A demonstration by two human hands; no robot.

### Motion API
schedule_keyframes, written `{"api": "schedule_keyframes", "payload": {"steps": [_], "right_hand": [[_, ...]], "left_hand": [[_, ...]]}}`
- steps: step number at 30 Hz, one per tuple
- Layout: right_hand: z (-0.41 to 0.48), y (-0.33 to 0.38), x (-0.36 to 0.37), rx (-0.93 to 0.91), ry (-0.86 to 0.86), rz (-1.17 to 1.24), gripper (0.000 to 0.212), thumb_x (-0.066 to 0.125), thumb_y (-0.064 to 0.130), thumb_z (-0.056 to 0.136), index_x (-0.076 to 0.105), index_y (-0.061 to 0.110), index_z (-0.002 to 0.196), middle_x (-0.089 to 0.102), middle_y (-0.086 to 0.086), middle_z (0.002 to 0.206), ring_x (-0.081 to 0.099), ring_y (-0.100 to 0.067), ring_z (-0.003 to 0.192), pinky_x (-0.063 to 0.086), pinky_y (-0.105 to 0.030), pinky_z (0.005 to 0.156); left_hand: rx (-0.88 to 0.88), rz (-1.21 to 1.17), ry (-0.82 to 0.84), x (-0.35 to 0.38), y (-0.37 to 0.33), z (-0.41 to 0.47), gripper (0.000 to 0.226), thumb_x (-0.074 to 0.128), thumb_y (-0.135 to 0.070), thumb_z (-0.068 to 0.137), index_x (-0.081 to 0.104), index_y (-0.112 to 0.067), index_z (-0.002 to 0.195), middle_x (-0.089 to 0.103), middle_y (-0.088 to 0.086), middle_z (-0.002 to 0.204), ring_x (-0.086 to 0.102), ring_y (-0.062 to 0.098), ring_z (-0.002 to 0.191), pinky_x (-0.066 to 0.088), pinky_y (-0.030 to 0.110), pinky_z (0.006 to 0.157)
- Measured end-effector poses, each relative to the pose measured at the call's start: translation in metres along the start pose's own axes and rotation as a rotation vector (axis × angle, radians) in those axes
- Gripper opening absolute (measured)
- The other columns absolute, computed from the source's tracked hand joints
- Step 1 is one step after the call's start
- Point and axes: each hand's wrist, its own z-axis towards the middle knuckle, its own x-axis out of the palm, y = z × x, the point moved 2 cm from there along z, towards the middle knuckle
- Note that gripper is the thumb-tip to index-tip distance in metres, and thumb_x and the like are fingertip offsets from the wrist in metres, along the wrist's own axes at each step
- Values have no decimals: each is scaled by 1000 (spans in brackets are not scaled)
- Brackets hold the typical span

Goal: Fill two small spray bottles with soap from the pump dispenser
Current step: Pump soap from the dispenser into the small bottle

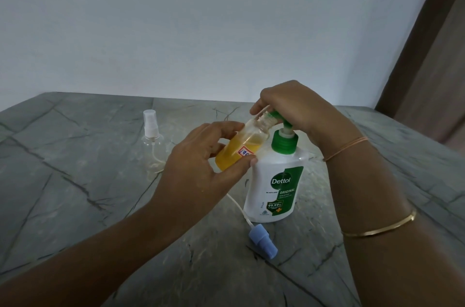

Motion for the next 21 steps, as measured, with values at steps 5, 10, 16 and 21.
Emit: {"api": "schedule_keyframes", "payload": {"steps": [5,10,16,21], "right_hand": [[-3,2,-1,-11,3,16,28,41,16,92,68,11,96,60,8,79,52,-6,60,40,-17,56],[-4,1,-1,0,84,-61,36,37,9,93,60,-5,117,55,2,71,47,-11,60,35,-20,56],[-8,-3,3,75,155,-46,38,40,9,92,53,-9,124,56,-7,72,46,-15,62,36,-23,58],[-6,-2,3,54,94,-24,38,40,11,91,53,-12,120,51,-17,88,41,-22,76,33,-26,69]], "left_hand": [[-16,-33,4,1,-1,-1,43,61,-51,70,51,-38,110,62,-18,104,64,4,90,53,19,74],[-3,-62,3,2,0,-2,50,62,-56,70,56,-31,114,67,-16,102,63,1,92,56,28,79],[8,-47,16,3,1,-3,49,55,-59,71,54,-35,114,65,-19,101,62,-4,92,55,23,78],[5,-43,17,4,0,-3,46,54,-61,70,51,-40,111,64,-20,100,62,-3,91,56,25,77]]}}
